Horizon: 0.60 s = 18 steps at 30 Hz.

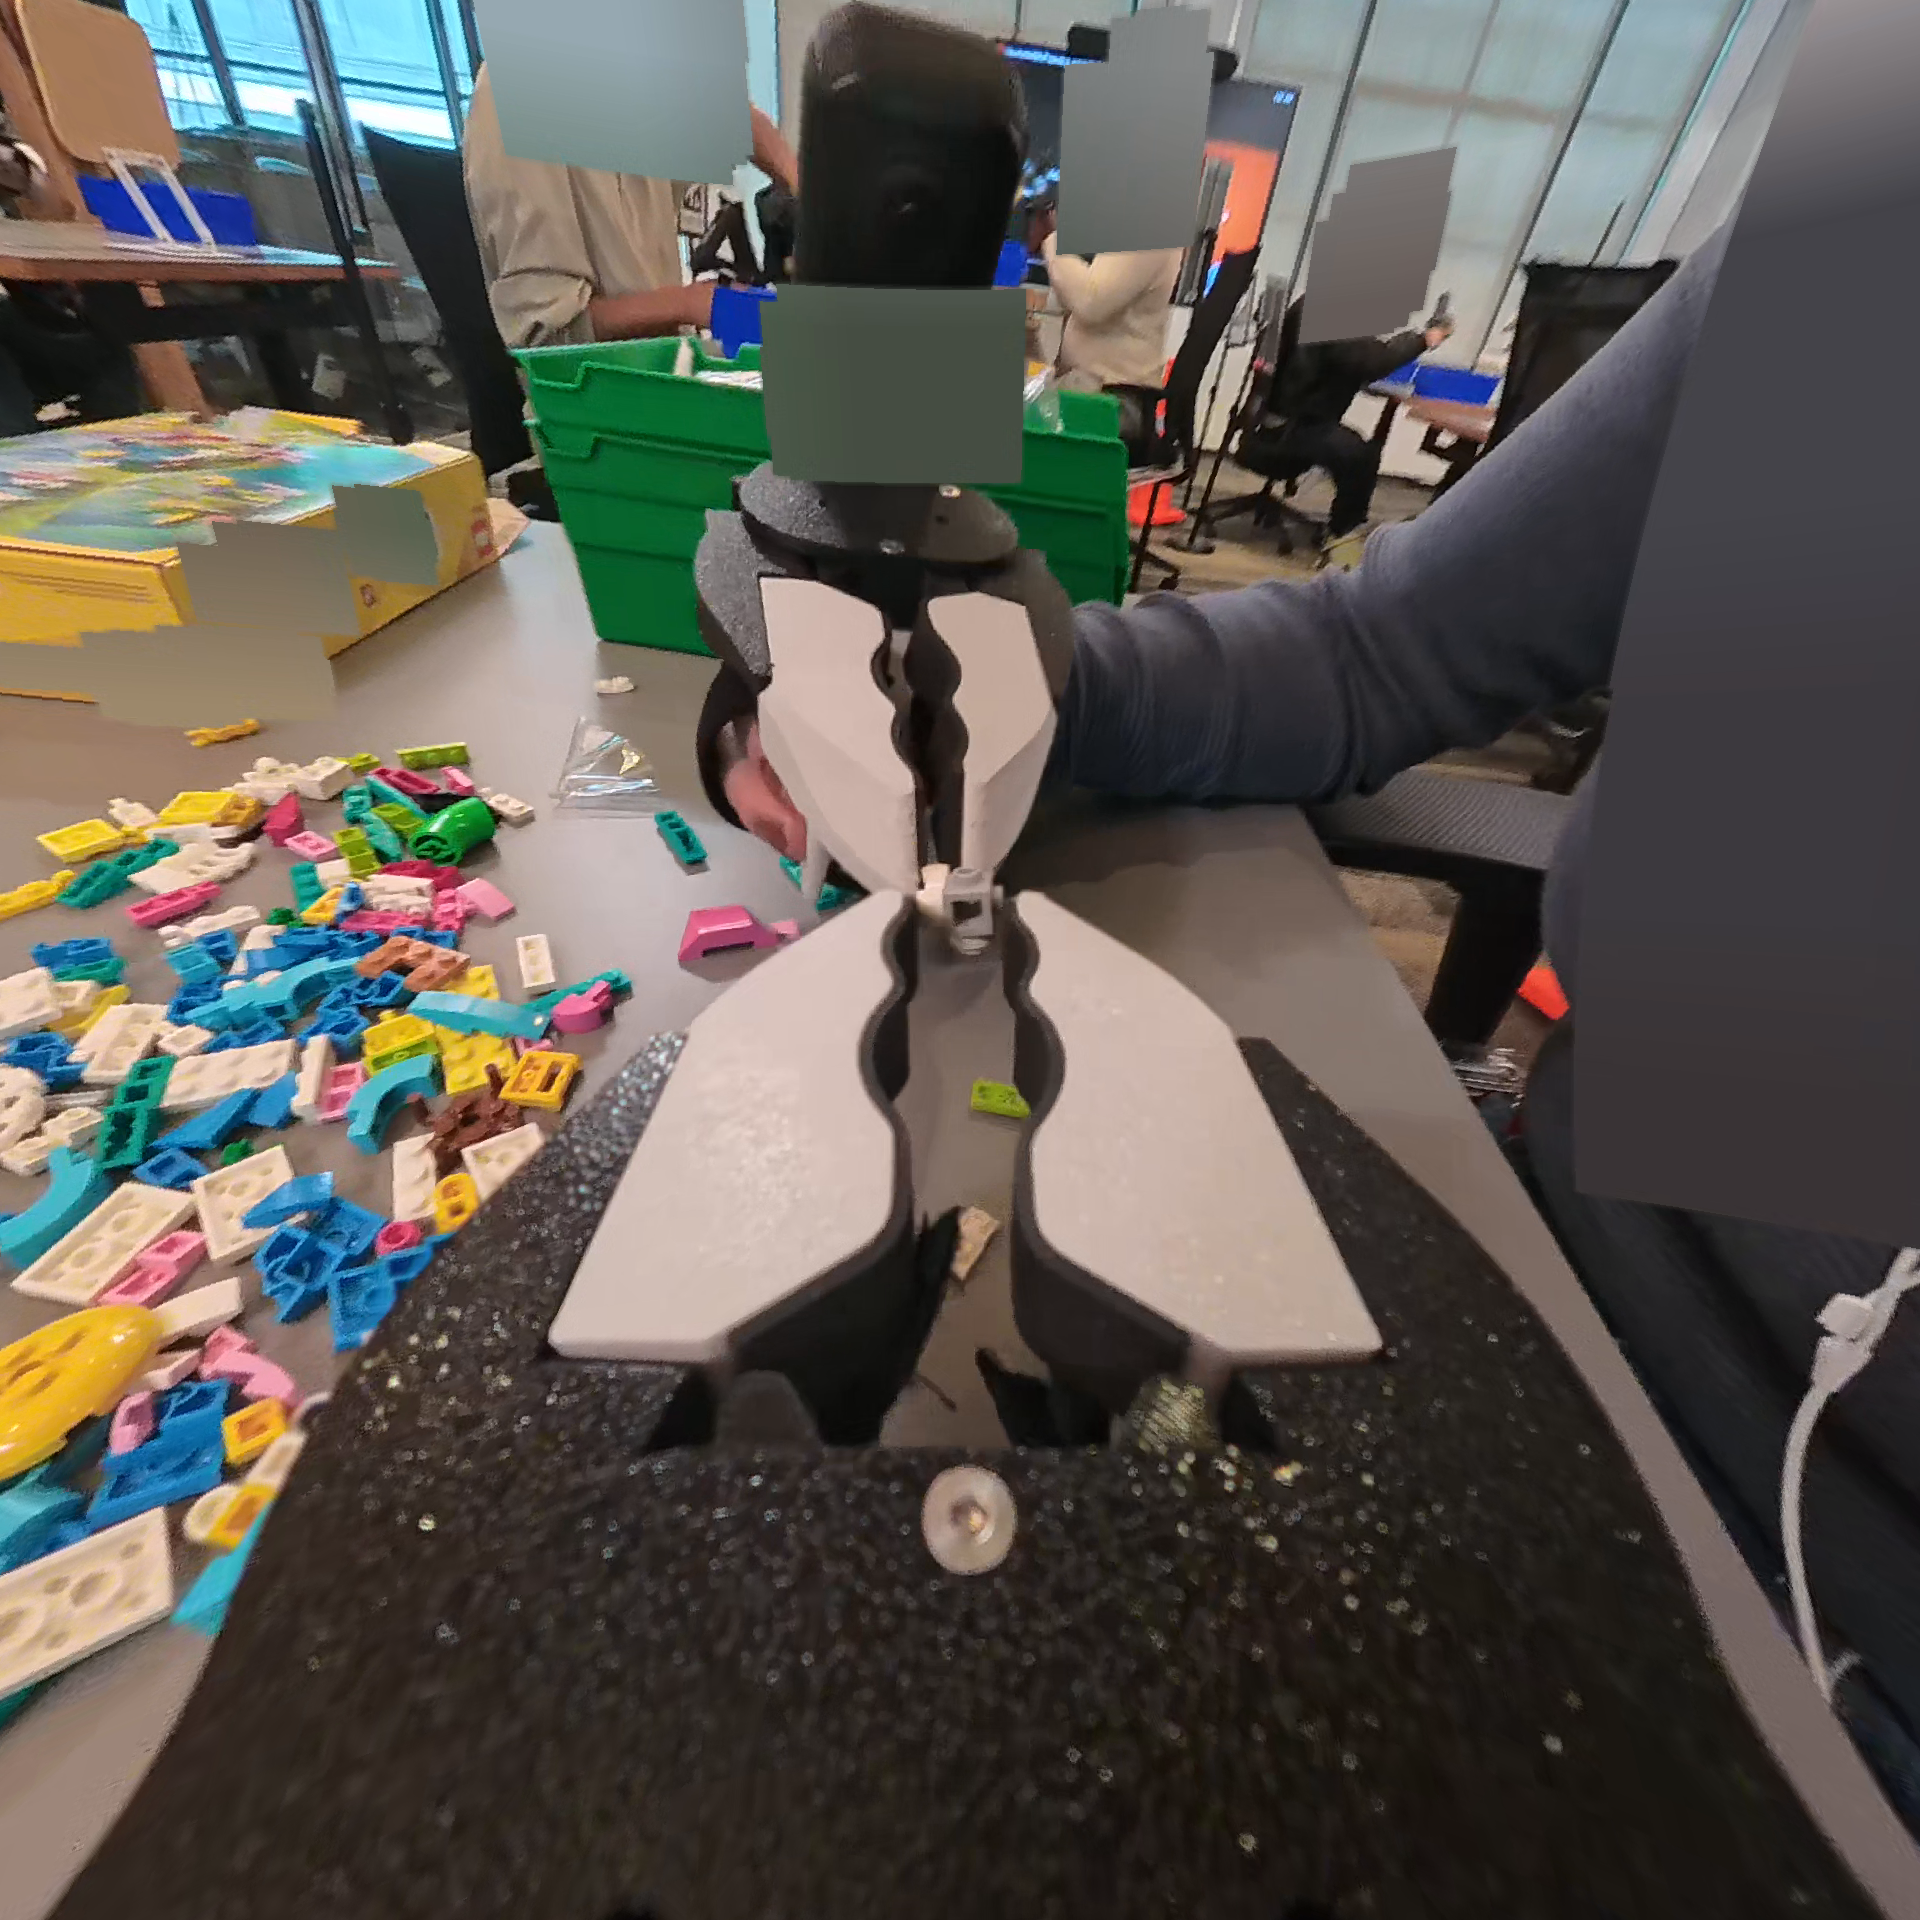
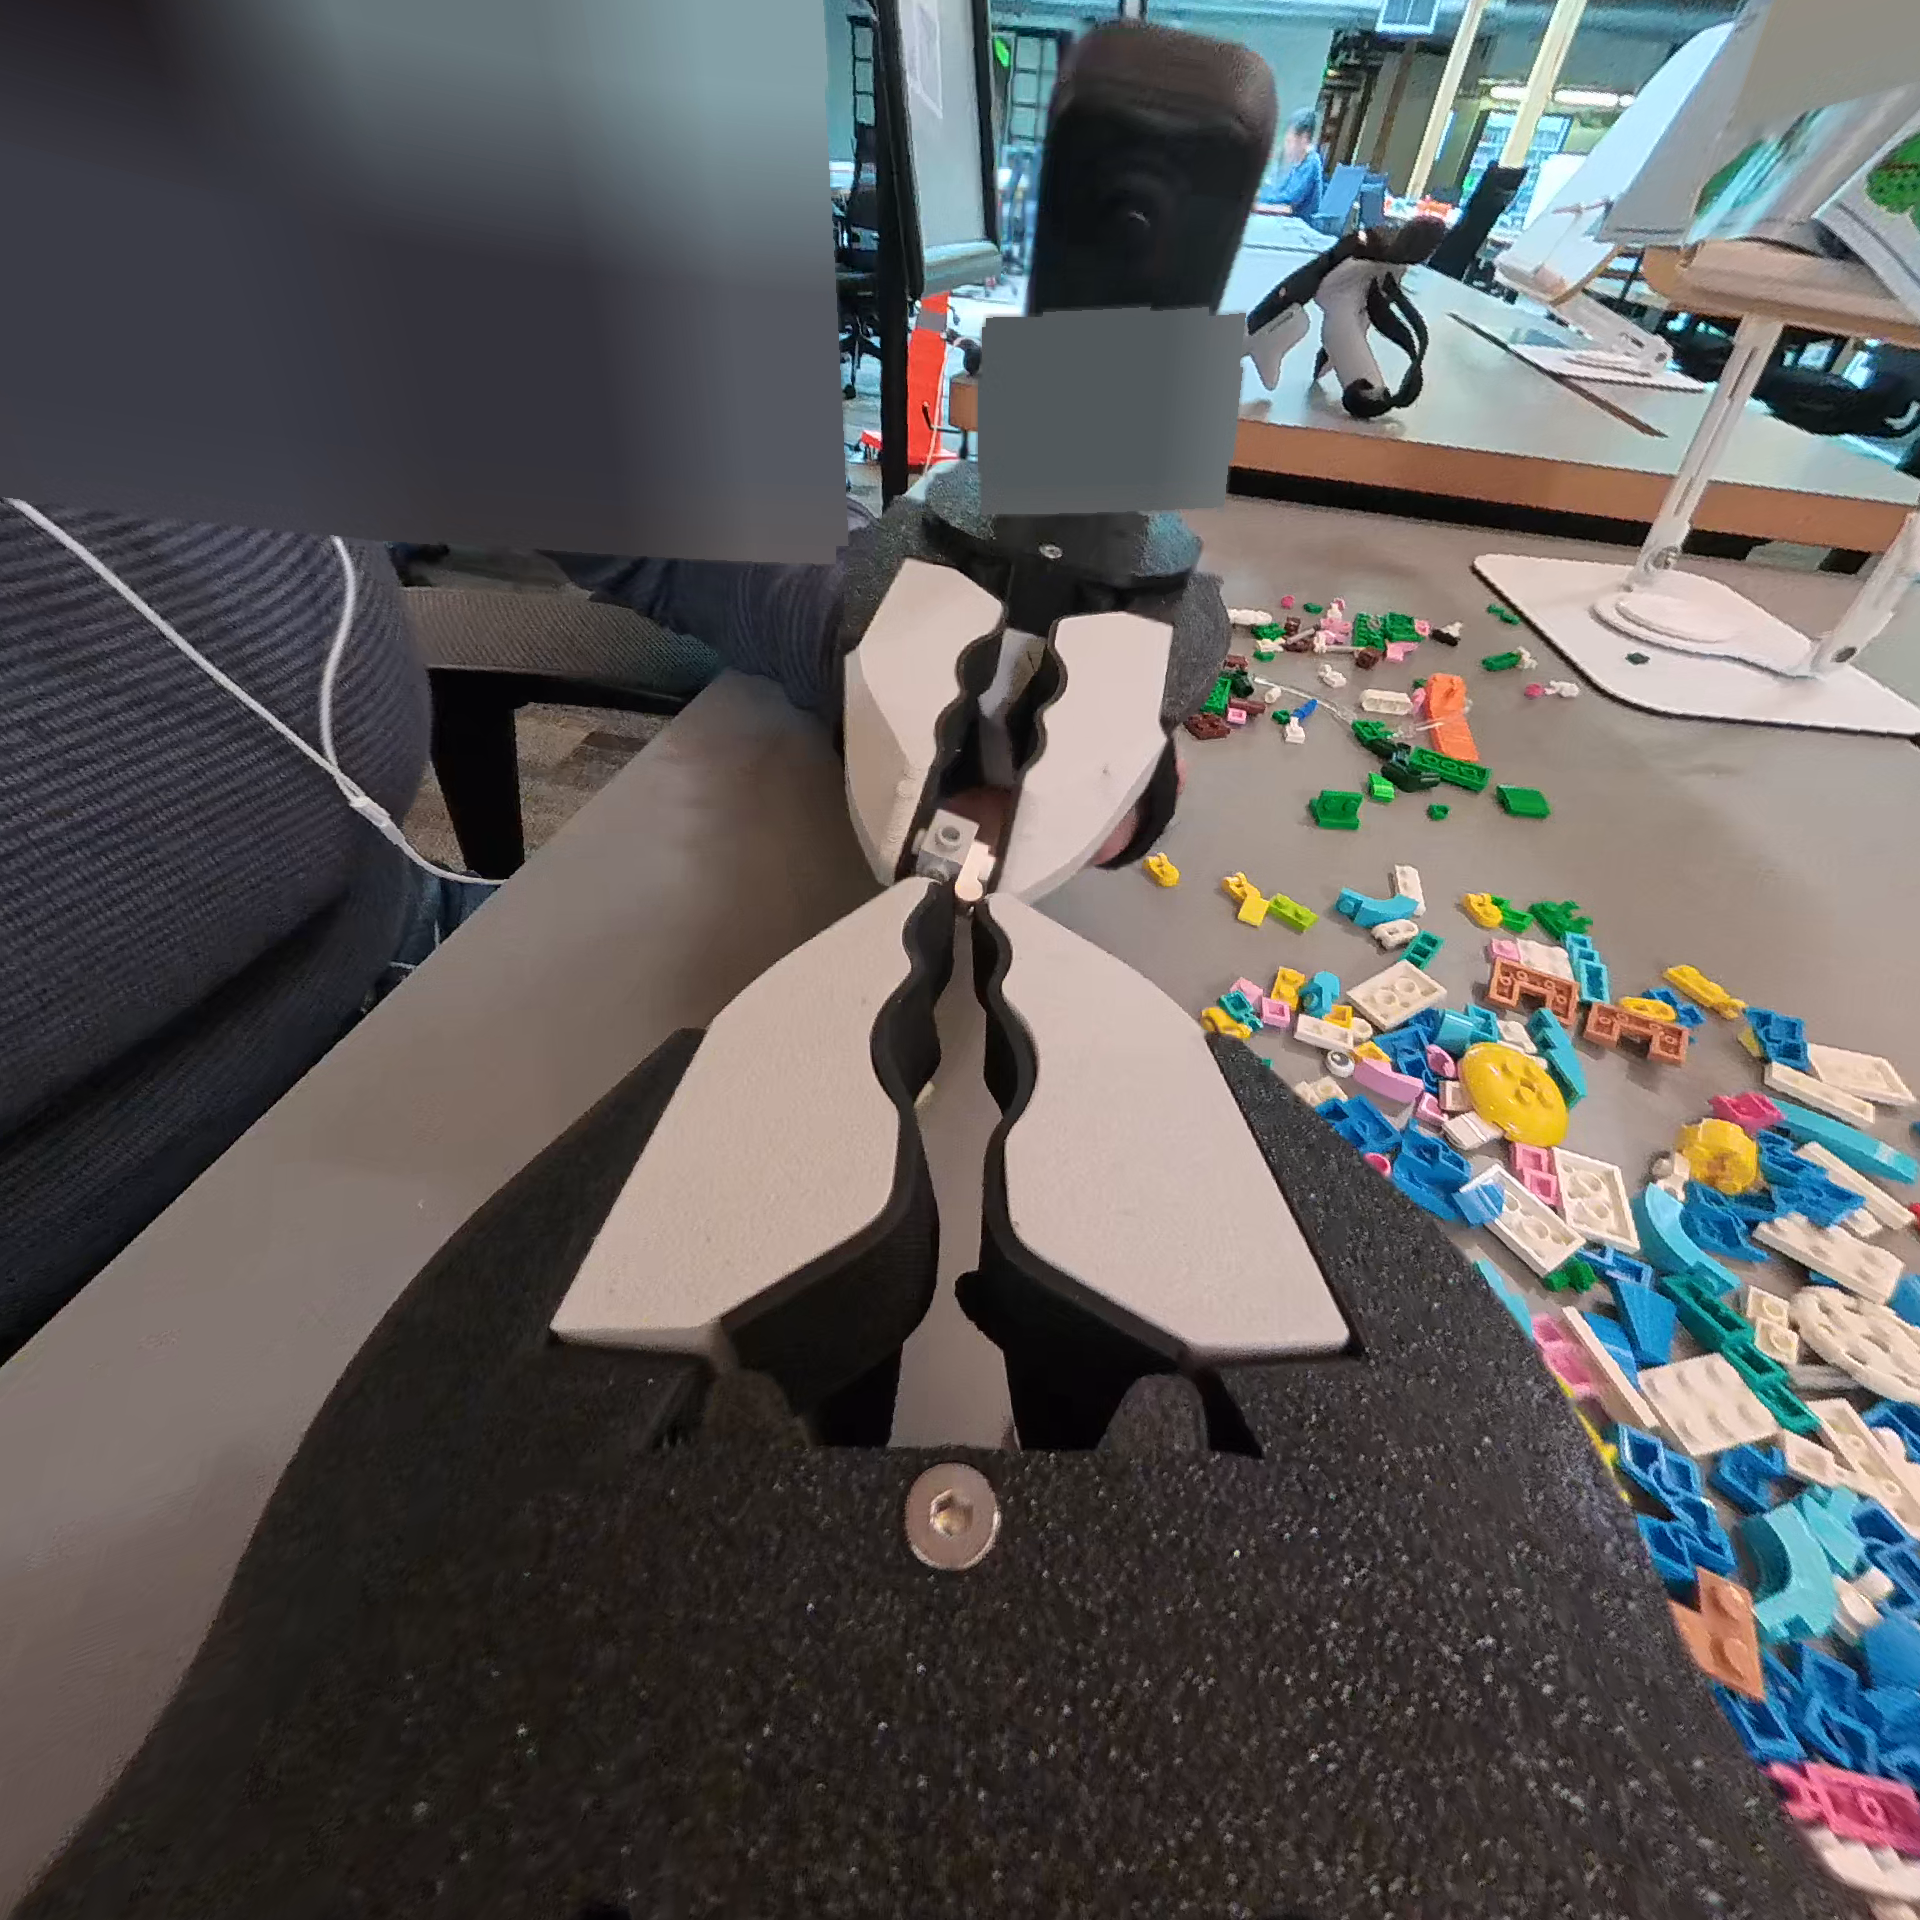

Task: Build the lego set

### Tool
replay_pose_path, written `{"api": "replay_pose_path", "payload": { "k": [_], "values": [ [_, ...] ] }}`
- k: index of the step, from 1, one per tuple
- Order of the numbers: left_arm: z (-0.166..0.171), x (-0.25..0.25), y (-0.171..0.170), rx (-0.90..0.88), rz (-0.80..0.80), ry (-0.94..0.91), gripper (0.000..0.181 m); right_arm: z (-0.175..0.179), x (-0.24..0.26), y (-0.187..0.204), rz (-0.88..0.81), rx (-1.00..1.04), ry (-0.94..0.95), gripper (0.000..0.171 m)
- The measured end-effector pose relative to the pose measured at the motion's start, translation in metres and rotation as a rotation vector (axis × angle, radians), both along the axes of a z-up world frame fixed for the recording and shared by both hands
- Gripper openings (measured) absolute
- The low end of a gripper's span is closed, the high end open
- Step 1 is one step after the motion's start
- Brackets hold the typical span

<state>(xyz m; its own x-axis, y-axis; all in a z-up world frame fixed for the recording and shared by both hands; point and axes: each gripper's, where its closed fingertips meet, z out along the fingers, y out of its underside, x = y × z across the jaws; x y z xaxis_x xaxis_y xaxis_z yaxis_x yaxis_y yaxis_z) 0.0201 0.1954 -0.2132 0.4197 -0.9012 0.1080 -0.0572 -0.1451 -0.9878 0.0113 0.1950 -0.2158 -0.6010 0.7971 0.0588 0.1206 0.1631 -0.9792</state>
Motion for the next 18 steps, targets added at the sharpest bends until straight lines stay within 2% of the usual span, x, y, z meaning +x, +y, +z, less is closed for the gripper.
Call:
{"api": "replay_pose_path", "payload": {
  "k": [7, 9, 14, 16, 18],
  "values": [
    [-0.001, 0.0, 0.001, -0.045, -0.016, -0.033, 0.023, 0.007, 0.001, 0.0, 0.001, -0.025, 0.041, 0.003],
    [0.001, 0.0, 0.0, -0.04, -0.017, -0.051, 0.016, 0.009, 0.001, 0.001, -0.001, -0.033, 0.047, 0.003],
    [0.007, 0.0, 0.0, -0.018, -0.015, -0.088, 0.012, 0.012, 0.001, 0.002, -0.01, -0.047, 0.064, 0.003],
    [0.01, 0.0, 0.0, -0.018, -0.011, -0.111, 0.02, 0.014, 0.0, 0.002, -0.011, -0.053, 0.074, 0.003],
    [0.014, 0.0, 0.0, -0.014, -0.011, -0.148, 0.017, 0.016, 0.0, 0.001, -0.012, -0.059, 0.086, 0.003]
  ]
}}
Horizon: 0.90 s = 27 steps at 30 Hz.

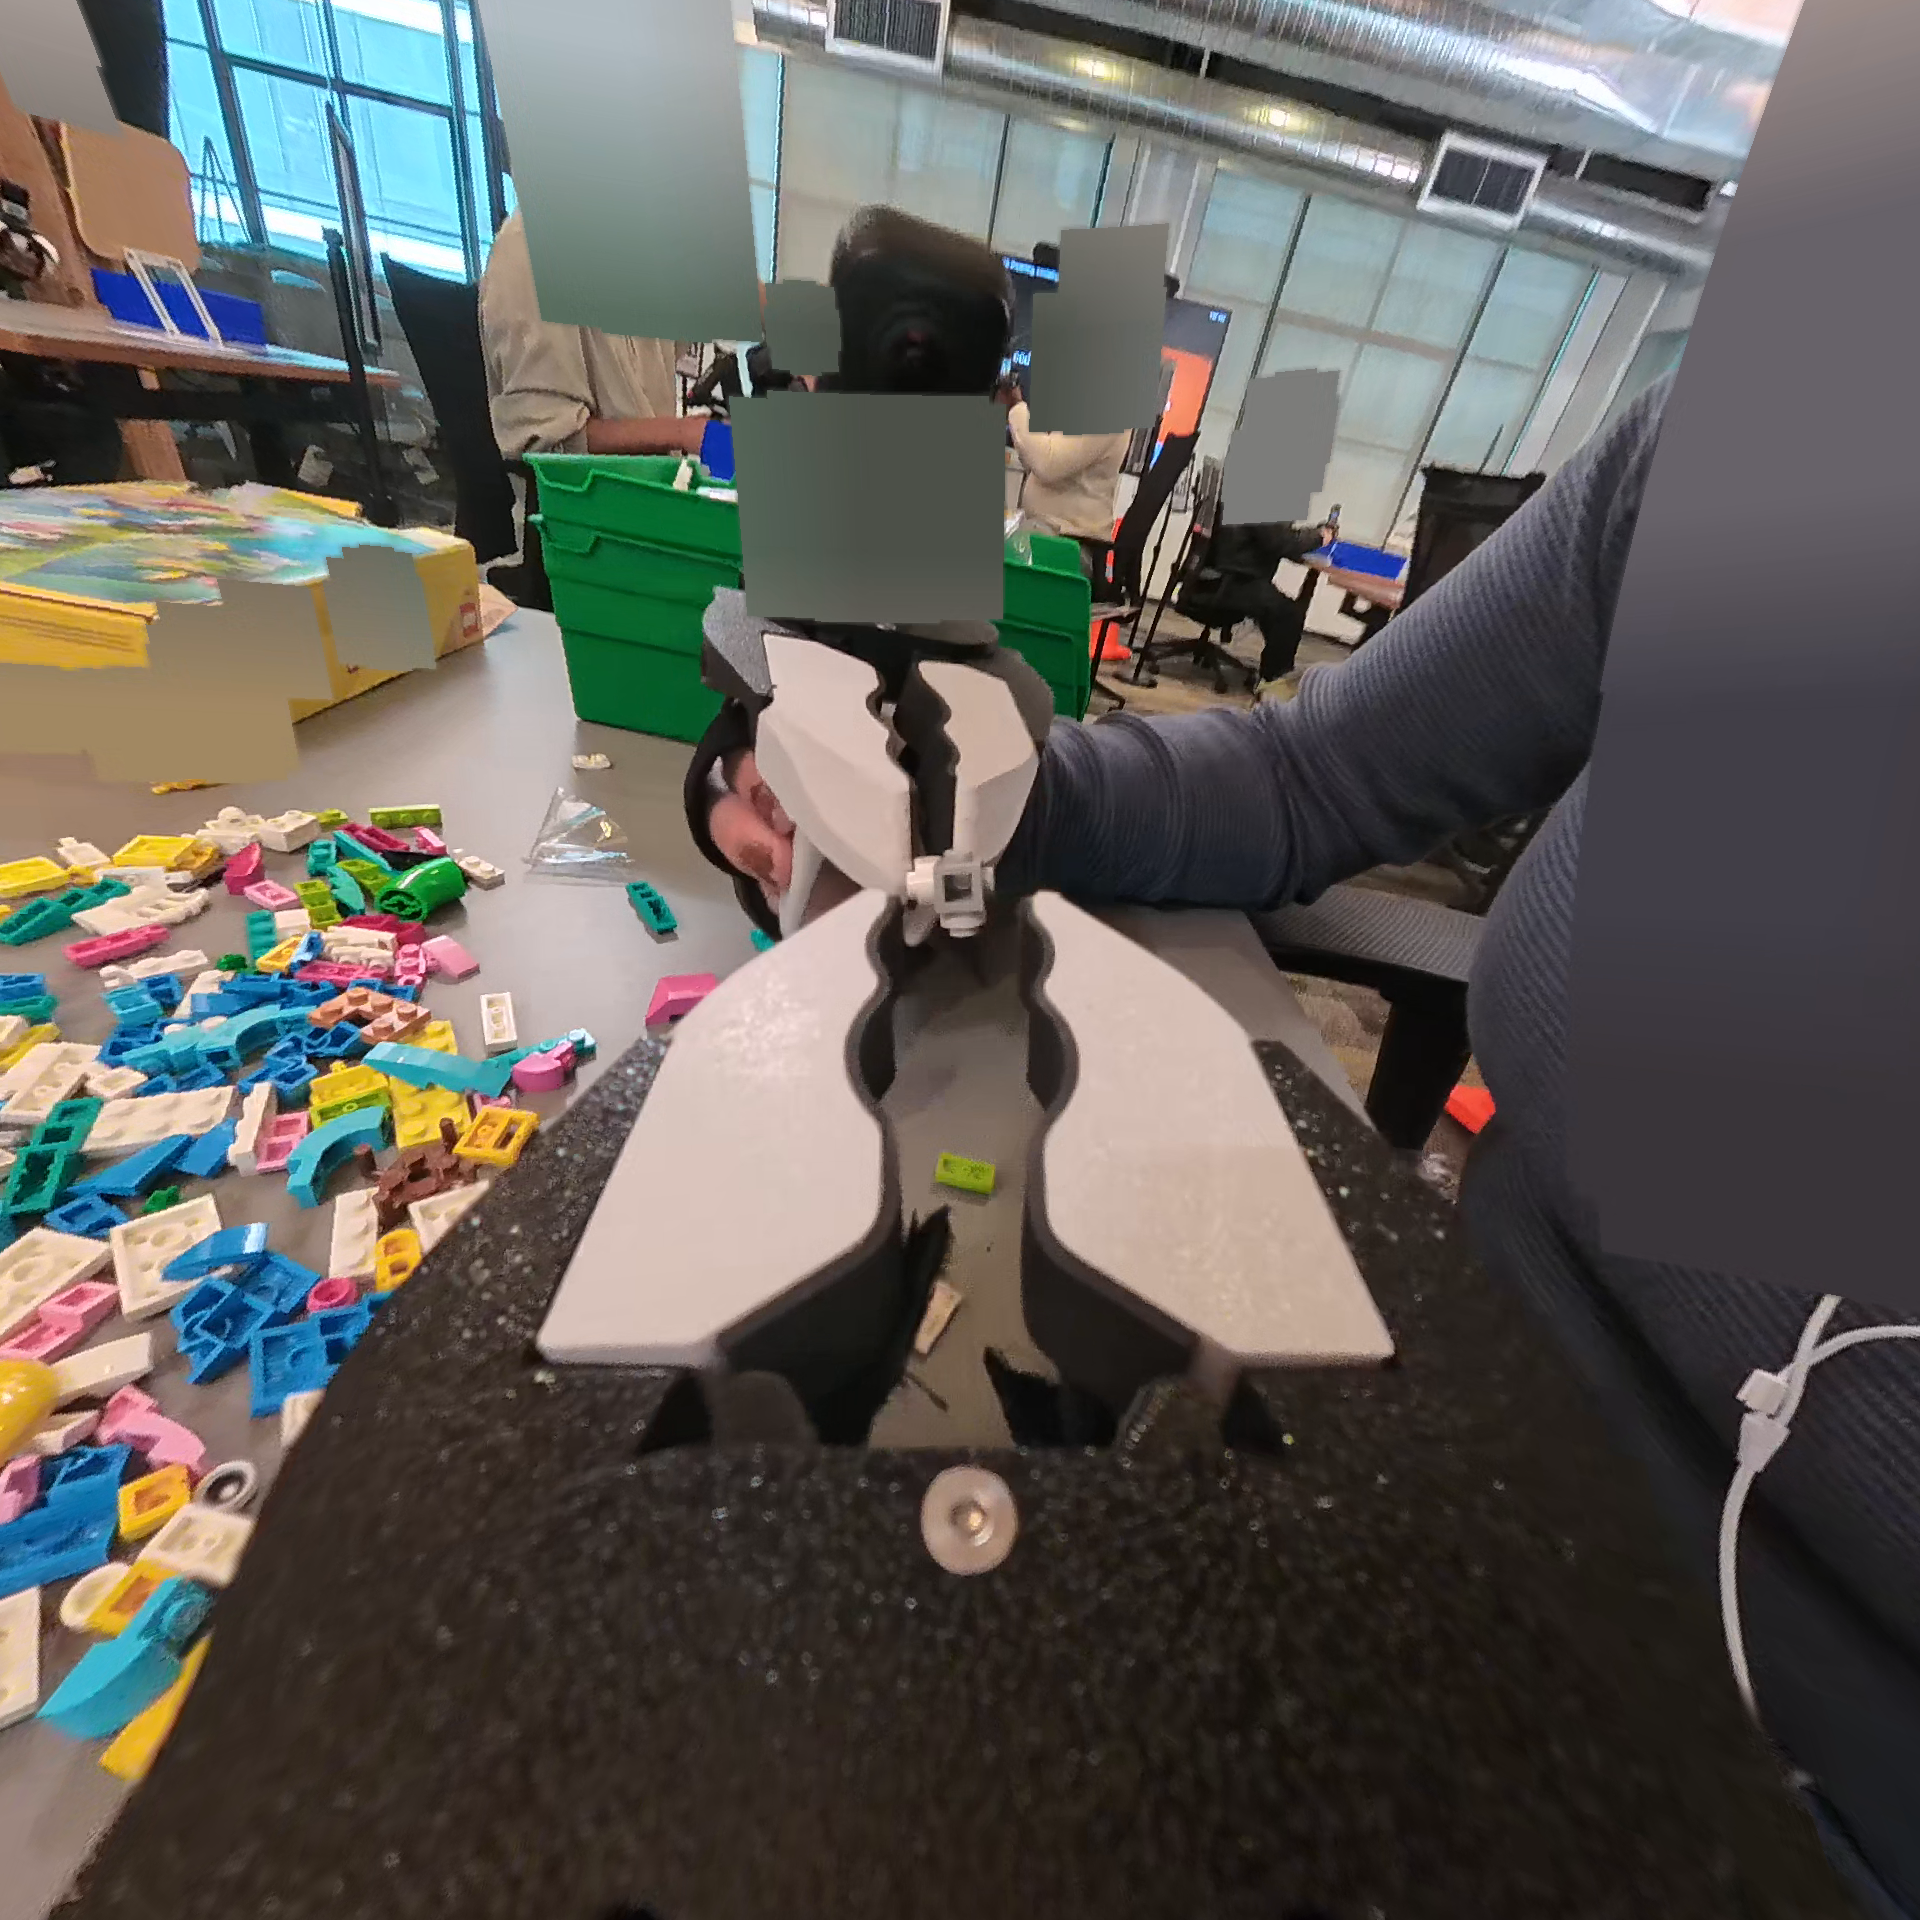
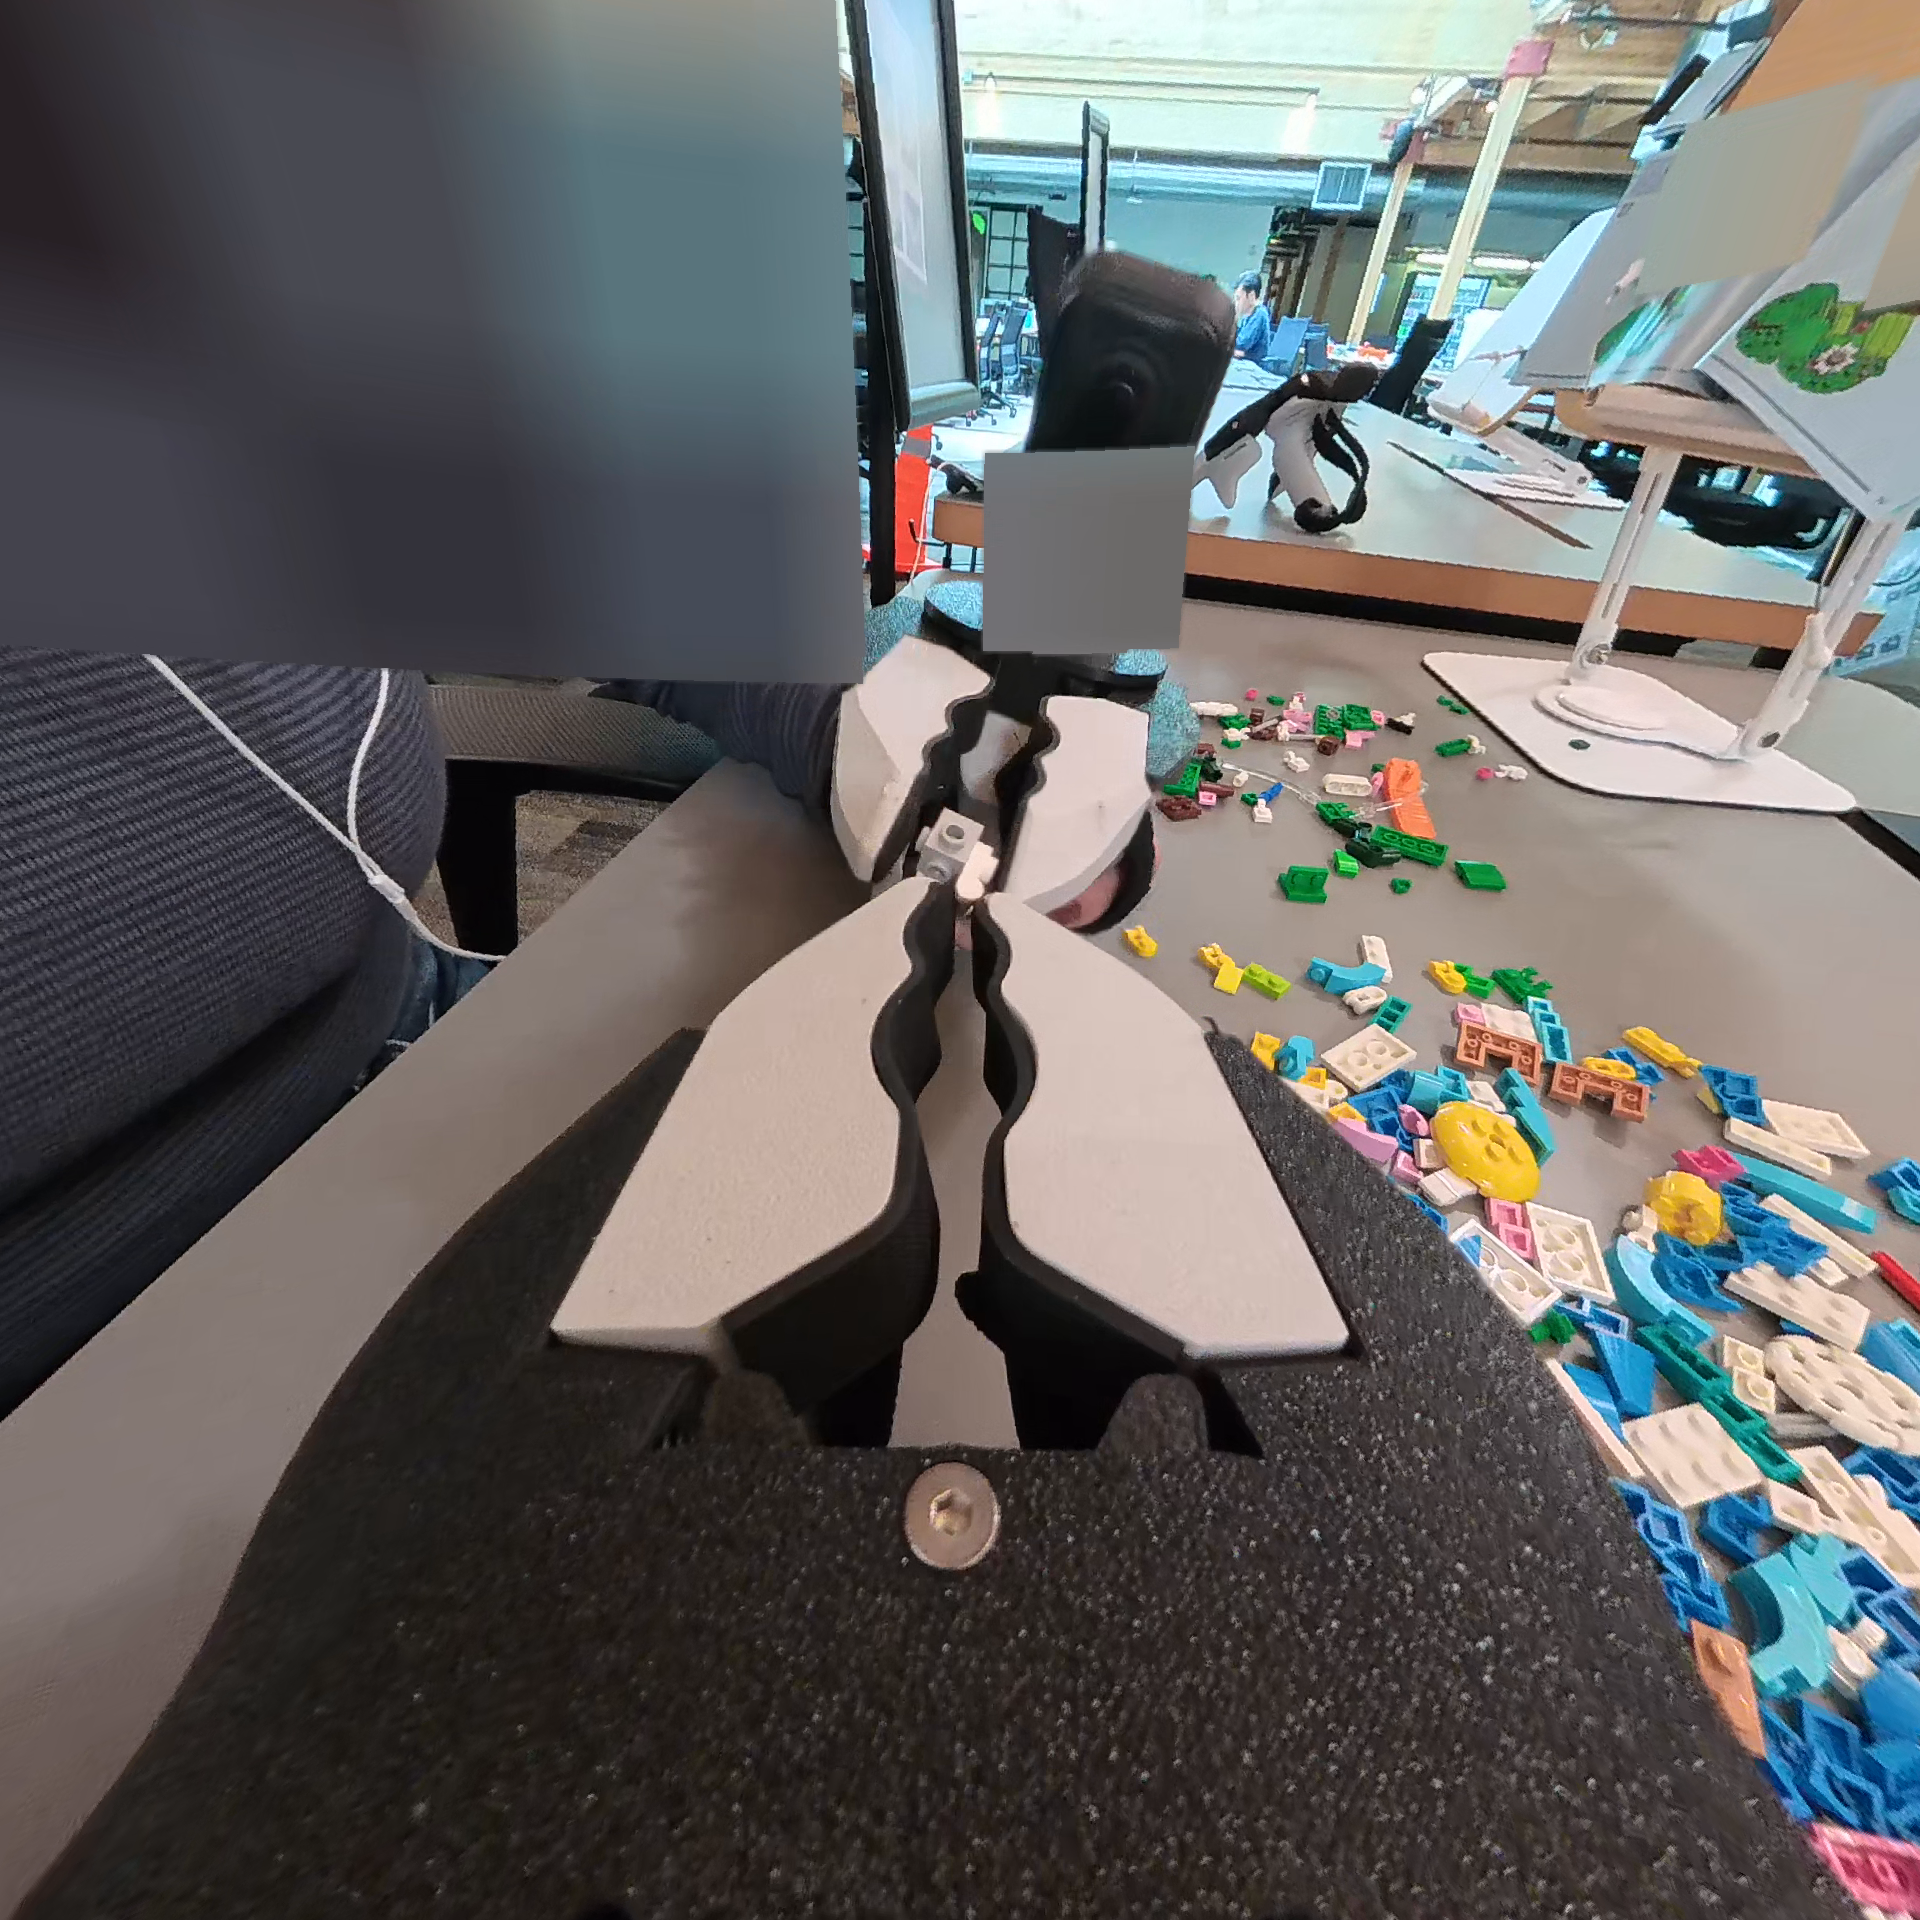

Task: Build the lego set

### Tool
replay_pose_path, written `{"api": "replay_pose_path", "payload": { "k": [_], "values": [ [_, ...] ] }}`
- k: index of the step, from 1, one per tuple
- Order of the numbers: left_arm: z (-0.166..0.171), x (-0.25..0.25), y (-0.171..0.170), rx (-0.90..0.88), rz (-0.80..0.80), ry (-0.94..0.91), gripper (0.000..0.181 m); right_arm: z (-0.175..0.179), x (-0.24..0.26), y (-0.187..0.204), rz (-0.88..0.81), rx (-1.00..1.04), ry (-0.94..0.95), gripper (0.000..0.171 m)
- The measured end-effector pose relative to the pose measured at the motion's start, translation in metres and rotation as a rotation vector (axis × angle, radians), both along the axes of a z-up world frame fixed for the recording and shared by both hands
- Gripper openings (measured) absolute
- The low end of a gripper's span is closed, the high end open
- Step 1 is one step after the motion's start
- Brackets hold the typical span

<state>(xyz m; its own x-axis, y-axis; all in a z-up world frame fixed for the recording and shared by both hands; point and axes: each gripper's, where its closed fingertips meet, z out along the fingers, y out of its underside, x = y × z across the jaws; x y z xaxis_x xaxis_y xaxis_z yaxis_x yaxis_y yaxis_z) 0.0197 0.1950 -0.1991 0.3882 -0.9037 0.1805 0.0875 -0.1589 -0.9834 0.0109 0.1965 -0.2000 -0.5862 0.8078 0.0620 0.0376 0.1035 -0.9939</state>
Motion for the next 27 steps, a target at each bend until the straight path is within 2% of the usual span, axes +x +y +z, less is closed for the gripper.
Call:
{"api": "replay_pose_path", "payload": {
  "k": [8, 14, 16, 18, 22, 27],
  "values": [
    [0.004, 0.0, 0.0, -0.026, -0.015, -0.071, 0.011, 0.004, 0.0, -0.001, 0.0, -0.022, 0.016, 0.003],
    [0.001, -0.003, 0.004, -0.035, 0.014, -0.057, 0.01, 0.003, 0.003, 0.017, -0.095, 0.06, -0.012, 0.008],
    [-0.001, -0.005, 0.006, -0.038, 0.039, -0.041, 0.01, -0.004, 0.009, 0.034, -0.15, 0.12, -0.1, 0.012],
    [-0.003, -0.007, 0.009, -0.024, 0.071, -0.026, 0.01, -0.025, 0.018, 0.049, -0.195, 0.196, -0.273, 0.015],
    [0.003, -0.014, 0.013, 0.025, 0.147, -0.055, 0.01, -0.064, 0.038, 0.056, -0.213, 0.261, -0.573, 0.022],
    [0.014, -0.022, 0.011, 0.121, 0.223, -0.104, 0.01, -0.091, 0.039, 0.054, -0.229, 0.269, -0.718, 0.021]
  ]
}}
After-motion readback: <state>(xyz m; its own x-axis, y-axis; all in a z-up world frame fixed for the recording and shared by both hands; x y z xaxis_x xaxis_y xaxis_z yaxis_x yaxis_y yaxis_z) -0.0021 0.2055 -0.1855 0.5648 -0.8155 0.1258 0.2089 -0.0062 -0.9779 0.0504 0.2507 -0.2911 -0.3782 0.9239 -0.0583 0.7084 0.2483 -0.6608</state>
